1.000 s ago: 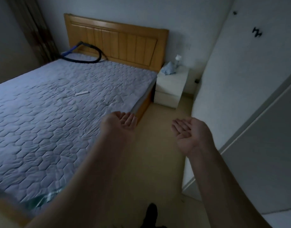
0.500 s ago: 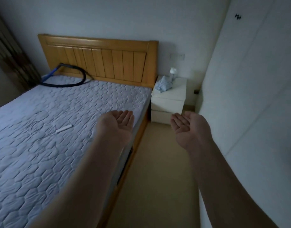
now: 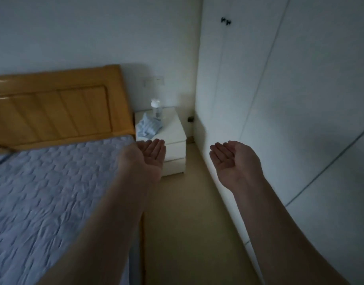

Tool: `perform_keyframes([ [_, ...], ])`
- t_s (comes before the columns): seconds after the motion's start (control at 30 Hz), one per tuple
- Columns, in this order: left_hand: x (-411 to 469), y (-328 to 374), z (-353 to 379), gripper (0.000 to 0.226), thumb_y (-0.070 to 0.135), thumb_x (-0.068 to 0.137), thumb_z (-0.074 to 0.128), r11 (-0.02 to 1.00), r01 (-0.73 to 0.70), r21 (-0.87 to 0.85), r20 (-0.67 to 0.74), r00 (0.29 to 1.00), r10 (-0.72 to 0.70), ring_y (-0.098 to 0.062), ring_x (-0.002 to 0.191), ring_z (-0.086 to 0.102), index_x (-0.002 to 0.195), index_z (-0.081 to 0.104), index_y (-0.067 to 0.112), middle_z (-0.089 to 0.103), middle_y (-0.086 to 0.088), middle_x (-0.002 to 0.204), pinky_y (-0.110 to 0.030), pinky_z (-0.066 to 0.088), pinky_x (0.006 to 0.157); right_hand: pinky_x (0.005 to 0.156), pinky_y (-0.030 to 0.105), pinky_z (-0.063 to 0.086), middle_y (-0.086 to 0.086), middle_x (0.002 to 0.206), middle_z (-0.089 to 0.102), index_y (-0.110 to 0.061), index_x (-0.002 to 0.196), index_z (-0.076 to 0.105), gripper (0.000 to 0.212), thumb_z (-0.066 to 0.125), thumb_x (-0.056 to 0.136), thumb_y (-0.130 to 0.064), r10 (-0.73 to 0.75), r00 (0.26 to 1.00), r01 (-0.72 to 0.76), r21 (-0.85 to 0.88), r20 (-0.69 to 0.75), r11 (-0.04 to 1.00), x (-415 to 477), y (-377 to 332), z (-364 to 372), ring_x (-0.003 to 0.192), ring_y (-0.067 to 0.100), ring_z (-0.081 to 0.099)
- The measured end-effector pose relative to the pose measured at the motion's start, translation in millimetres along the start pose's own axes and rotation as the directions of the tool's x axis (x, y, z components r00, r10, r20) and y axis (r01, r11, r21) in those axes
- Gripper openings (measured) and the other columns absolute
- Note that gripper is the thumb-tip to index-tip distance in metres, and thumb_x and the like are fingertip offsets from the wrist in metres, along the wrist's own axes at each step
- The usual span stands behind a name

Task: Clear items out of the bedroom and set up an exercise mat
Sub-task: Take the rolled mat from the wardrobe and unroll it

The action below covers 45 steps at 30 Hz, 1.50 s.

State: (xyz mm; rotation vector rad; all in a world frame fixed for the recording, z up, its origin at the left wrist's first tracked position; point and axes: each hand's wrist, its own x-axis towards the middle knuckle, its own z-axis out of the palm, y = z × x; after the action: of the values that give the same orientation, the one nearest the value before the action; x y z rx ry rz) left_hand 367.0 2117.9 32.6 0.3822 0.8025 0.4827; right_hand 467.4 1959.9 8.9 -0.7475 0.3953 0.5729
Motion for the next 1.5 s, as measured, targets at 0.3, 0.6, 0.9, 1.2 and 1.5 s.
perform_keyframes([
  [0.3, 125, 11, 94, 0.040, 0.011, 0.105, 0.033, 0.978, 0.181, 0.107, 0.133, 0.972, -0.195, -0.032, 0.127, 0.055, 0.140, 0.046, -0.003, 0.057, -0.020, 0.137, -0.042, 0.044, 0.109, 0.091, 0.040, 0.056, 0.019, 0.115, 0.067, 0.005, 0.125, 0.057, 0.029, 0.052, 0.099, -0.007, -0.196, 0.966, 0.211, 0.079, -0.168, 0.974, 91, -38, 39, 0.102, 0.029, 0.069],
  [0.6, 197, 18, 199, 0.033, 0.006, 0.101, 0.036, 0.951, 0.128, 0.283, 0.243, 0.949, -0.201, -0.032, 0.113, 0.065, 0.124, 0.058, -0.004, 0.067, -0.019, 0.122, -0.041, 0.050, 0.102, 0.095, 0.040, 0.055, 0.018, 0.115, 0.069, 0.004, 0.126, 0.058, 0.029, 0.051, 0.100, -0.007, -0.261, 0.942, 0.300, 0.177, -0.212, 0.937, 184, -85, 88, 0.104, 0.030, 0.069],
  [0.9, 244, -24, 283, 0.032, 0.009, 0.102, 0.038, 0.855, 0.179, 0.487, 0.479, 0.763, -0.433, -0.029, 0.102, 0.072, 0.120, 0.063, -0.001, 0.073, -0.016, 0.111, -0.039, 0.055, 0.095, 0.099, 0.038, 0.054, 0.011, 0.113, 0.073, -0.004, 0.125, 0.063, 0.027, 0.055, 0.100, -0.010, -0.593, 0.721, 0.649, 0.051, -0.360, 0.759, 204, -127, 94, 0.104, 0.021, 0.072],
  [1.2, 213, -91, 348, 0.026, 0.010, 0.101, 0.047, 0.683, -0.262, 0.682, 0.730, 0.201, -0.653, -0.030, 0.102, 0.071, 0.112, 0.068, 0.001, 0.074, -0.018, 0.105, -0.041, 0.054, 0.096, 0.104, 0.027, 0.048, -0.011, 0.122, 0.070, -0.029, 0.134, 0.060, 0.036, 0.056, 0.099, -0.036, -0.961, -0.032, 0.277, -0.926, -0.275, 0.256, 132, -148, 76, 0.110, -0.001, 0.063],
  [1.5, 128, -155, 346, 0.030, 0.029, 0.100, 0.055, 0.571, -0.804, -0.166, 0.721, -0.494, -0.486, 0.001, 0.096, 0.063, 0.128, 0.064, 0.021, 0.070, 0.010, 0.112, -0.012, 0.047, 0.091, 0.104, 0.024, 0.041, -0.001, 0.134, 0.063, -0.024, 0.146, 0.047, 0.046, 0.052, 0.101, -0.033, -0.937, -0.231, -0.281, -0.904, -0.261, 0.321, 48, -136, 63, 0.122, 0.012, 0.059],
])
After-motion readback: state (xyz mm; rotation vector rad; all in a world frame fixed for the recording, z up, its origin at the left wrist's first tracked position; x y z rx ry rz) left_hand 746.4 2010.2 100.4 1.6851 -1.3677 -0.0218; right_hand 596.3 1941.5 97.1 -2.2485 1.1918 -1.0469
